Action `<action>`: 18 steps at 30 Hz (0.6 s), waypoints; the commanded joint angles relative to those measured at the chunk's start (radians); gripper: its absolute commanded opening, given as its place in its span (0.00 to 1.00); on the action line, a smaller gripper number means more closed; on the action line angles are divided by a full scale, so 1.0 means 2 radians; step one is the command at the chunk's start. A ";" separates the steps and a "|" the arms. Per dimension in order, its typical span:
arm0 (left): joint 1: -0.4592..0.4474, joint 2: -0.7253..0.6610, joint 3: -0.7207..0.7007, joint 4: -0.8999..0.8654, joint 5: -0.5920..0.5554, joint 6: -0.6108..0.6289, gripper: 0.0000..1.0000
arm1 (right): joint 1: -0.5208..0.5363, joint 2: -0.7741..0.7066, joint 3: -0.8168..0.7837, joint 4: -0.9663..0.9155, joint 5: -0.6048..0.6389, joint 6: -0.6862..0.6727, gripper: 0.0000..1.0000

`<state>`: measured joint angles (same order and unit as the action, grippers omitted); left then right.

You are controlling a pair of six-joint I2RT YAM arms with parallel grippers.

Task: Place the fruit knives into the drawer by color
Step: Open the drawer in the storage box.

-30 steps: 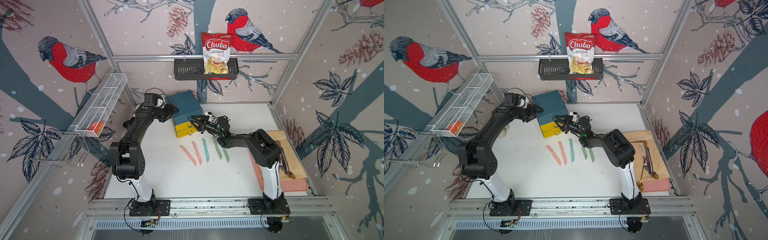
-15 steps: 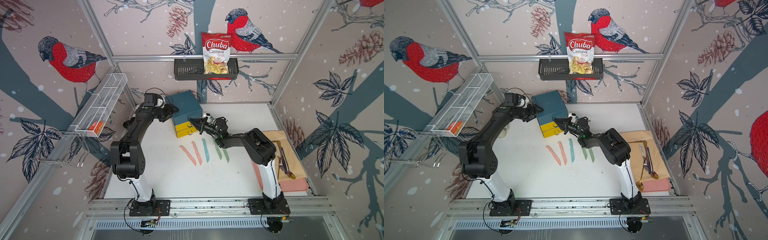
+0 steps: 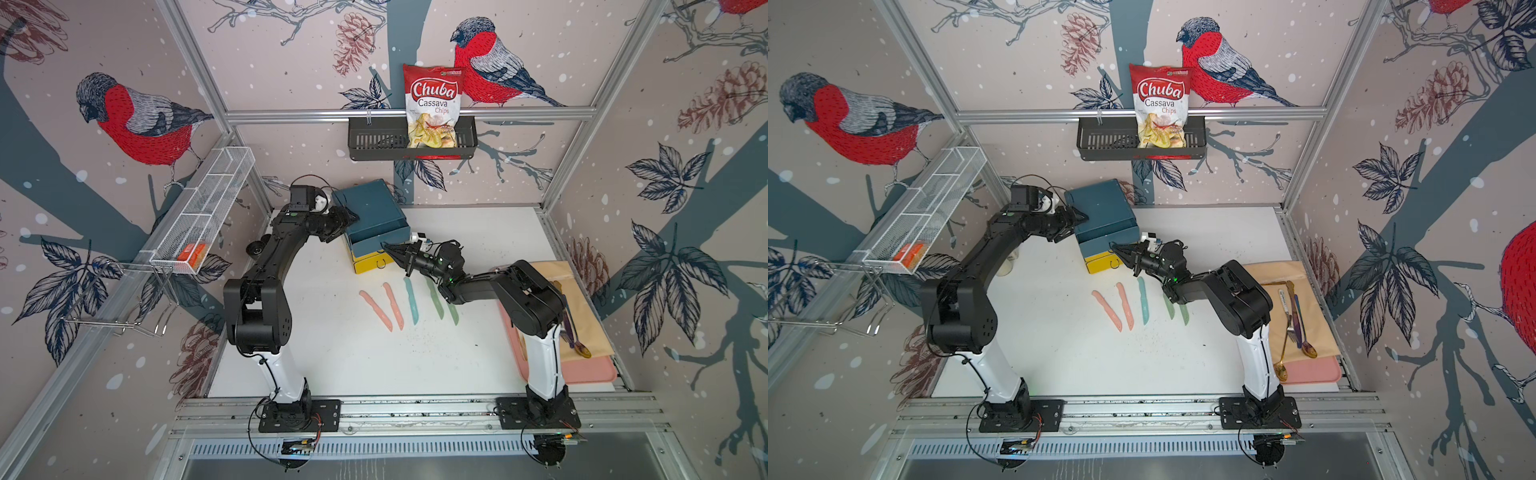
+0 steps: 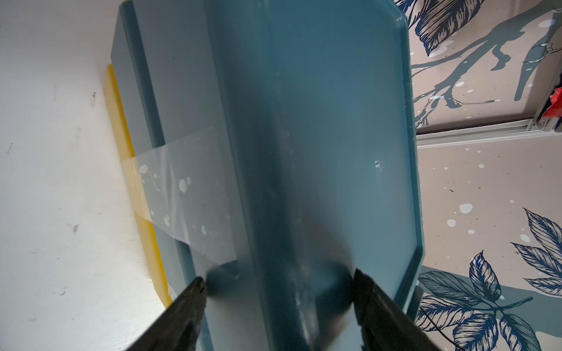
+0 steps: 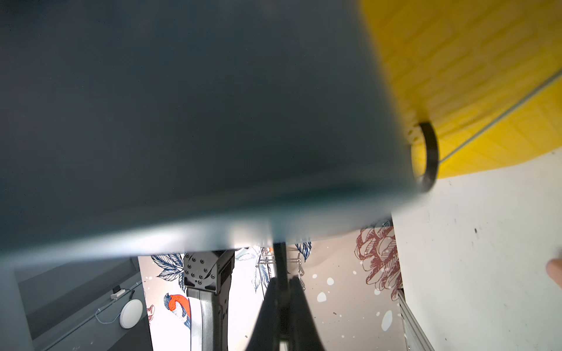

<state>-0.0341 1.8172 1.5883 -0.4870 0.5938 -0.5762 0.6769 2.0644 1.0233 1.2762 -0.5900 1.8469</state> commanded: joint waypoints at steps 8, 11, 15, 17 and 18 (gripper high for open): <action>0.001 0.004 0.004 -0.008 -0.021 -0.006 0.76 | 0.031 -0.047 -0.088 0.077 -0.022 0.024 0.03; 0.001 0.000 -0.002 -0.004 -0.020 -0.008 0.76 | 0.035 -0.053 -0.099 0.083 -0.018 0.029 0.06; 0.001 -0.002 -0.006 -0.003 -0.021 -0.008 0.76 | 0.038 -0.054 -0.100 0.097 -0.018 0.036 0.13; 0.001 -0.003 -0.007 -0.003 -0.020 -0.009 0.76 | 0.037 -0.058 -0.101 0.100 -0.018 0.038 0.20; 0.001 -0.004 -0.007 -0.002 -0.020 -0.010 0.76 | 0.037 -0.062 -0.101 0.103 -0.018 0.038 0.31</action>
<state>-0.0341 1.8137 1.5806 -0.4755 0.5793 -0.5987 0.7498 1.9591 0.8223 1.4075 -0.5877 1.9137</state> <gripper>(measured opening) 0.764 0.226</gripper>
